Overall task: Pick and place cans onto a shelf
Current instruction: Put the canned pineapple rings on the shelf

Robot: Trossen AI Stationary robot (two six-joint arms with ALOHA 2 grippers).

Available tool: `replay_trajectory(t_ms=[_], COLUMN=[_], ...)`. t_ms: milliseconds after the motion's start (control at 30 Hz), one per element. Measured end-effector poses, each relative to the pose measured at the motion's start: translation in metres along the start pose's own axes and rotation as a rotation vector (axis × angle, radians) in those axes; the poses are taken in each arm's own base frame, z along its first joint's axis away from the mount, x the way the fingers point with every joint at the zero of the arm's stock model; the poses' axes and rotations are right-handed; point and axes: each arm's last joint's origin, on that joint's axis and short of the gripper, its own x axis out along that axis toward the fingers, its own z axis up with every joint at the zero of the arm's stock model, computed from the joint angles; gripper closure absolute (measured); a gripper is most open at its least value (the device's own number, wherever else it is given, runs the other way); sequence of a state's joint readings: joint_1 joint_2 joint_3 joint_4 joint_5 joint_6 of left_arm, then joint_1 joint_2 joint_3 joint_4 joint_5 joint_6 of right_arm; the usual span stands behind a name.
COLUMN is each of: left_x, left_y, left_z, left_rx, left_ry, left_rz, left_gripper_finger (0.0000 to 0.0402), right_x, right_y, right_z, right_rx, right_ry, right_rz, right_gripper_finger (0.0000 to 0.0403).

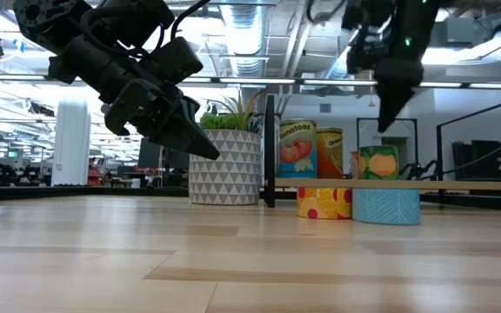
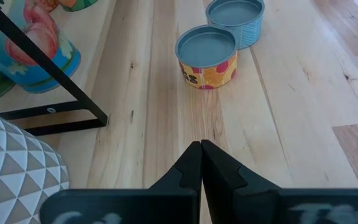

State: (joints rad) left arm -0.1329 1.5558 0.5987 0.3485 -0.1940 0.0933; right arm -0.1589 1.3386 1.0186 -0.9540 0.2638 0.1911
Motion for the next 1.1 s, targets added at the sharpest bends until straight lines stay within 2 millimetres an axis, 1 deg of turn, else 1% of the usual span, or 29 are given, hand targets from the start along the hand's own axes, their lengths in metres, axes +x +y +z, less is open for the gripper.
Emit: replay_trajectory(t_ms=[67,133,200,300,433,500,567,633,767,900,1000,1100], left_x=[0.0,0.0,0.0,0.0,0.0,0.0,0.0,0.0,0.0,0.0,0.0,0.0], left_y=[0.0,0.0,0.0,0.0,0.0,0.0,0.0,0.0,0.0,0.0,0.0,0.0], left_z=[0.0,0.0,-0.001,-0.002,-0.002,-0.002,-0.002,-0.002,-0.002,-0.003,-0.003,-0.003], left_rx=[0.0,-0.001,-0.002,-0.001,-0.001,-0.002,-0.001,-0.002,-0.005,-0.006,-0.005,-0.005], left_ry=[-0.001,0.001,0.006,0.017,0.021,0.021,0.021,0.018,0.023,0.025,0.029,0.032], left_rz=[0.0,0.0,-0.001,-0.002,-0.002,-0.002,-0.002,-0.002,-0.002,-0.002,-0.002,-0.003], left_gripper_finger=[0.0401,0.0401,0.0401,0.0401,0.0401,0.0401,0.0402,0.0401,0.0401,0.0401,0.0402,0.0401], right_x=[-0.01,-0.017,-0.022,-0.025,-0.02,-0.014,-0.007,0.003,0.026,0.047,0.058,0.065], right_y=[0.003,0.011,0.025,0.055,0.103,0.127,0.146,0.16,0.171,0.17,0.168,0.169], right_z=[0.003,0.003,0.003,0.003,0.0,-0.002,-0.003,-0.003,-0.001,0.005,0.01,0.015], right_rx=[0.022,0.036,0.029,-0.014,-0.132,-0.183,-0.221,-0.234,-0.233,-0.193,-0.171,-0.156], right_ry=[-0.03,-0.048,-0.071,-0.1,-0.154,-0.183,-0.221,-0.252,-0.259,-0.219,-0.196,-0.184], right_rz=[0.014,0.065,0.166,0.276,0.343,0.351,0.336,0.294,0.213,0.191,0.215,0.286], right_gripper_finger=[0.0331,0.0331,0.0331,0.0331,0.0331,0.0331,0.0331,0.0331,0.0331,0.0331,0.0331,0.0331])
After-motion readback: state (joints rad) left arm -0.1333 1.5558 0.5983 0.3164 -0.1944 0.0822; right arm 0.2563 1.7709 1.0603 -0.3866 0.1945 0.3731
